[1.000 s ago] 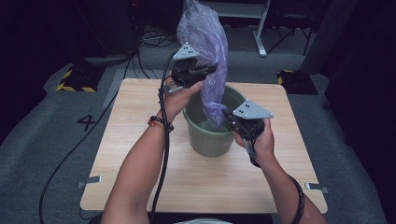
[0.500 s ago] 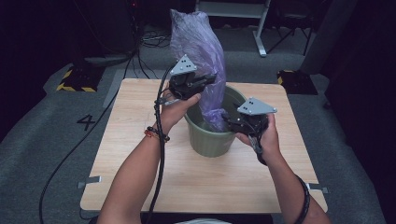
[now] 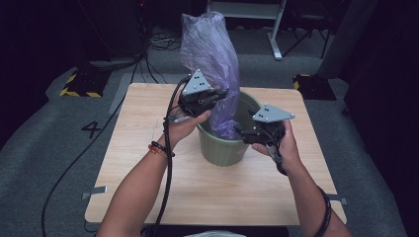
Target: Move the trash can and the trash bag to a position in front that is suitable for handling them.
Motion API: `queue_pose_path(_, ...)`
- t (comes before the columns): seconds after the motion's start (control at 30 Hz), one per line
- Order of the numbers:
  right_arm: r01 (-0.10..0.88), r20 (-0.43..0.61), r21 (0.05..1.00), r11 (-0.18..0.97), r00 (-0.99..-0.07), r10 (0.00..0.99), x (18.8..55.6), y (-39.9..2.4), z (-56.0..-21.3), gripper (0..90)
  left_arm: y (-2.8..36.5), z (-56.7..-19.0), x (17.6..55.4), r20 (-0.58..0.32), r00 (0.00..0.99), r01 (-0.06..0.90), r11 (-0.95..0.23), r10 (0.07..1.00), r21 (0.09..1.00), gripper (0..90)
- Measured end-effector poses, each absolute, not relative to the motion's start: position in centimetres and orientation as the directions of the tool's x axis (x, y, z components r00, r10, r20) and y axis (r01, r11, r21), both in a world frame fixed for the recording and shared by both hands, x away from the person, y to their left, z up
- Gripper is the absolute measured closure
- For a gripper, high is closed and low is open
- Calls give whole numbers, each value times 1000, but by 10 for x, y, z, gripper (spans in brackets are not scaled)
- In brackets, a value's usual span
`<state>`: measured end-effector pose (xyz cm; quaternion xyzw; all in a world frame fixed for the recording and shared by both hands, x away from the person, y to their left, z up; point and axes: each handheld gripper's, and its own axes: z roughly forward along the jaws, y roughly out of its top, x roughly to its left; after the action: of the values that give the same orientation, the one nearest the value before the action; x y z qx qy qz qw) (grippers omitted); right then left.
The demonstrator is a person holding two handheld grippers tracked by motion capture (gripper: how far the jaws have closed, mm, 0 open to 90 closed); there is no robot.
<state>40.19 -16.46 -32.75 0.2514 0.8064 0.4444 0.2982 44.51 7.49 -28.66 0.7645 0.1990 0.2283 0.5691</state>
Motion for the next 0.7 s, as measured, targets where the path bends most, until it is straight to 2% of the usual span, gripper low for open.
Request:
queue_pose_path(0.13, 108, -283, 865, 490, -702, 654, 399, -167, -323, 247, 78, -291, 445, 125, 818, 46, -281, 562, 959, 893)
queue_pose_path(0.33, 107, -216, 896, 431, -742, 635, 399, -186, -316, 243, 78, -293, 445, 129, 812, 47, -285, 569, 957, 893)
queue_pose_path(0.47, 68, -222, 899, 433, -780, 585, 393, -189, -316, 230, 75, -295, 448, 143, 803, 44, -297, 579, 954, 893)
queue_pose_path(0.57, 66, -283, 874, 481, -736, 615, 393, -186, -318, 250, 76, -295, 451, 145, 792, 37, -285, 592, 958, 893)
queue_pose_path(0.7, 104, -250, 882, 459, -724, 643, 399, -188, -320, 257, 76, -299, 457, 152, 777, 55, -306, 611, 950, 893)
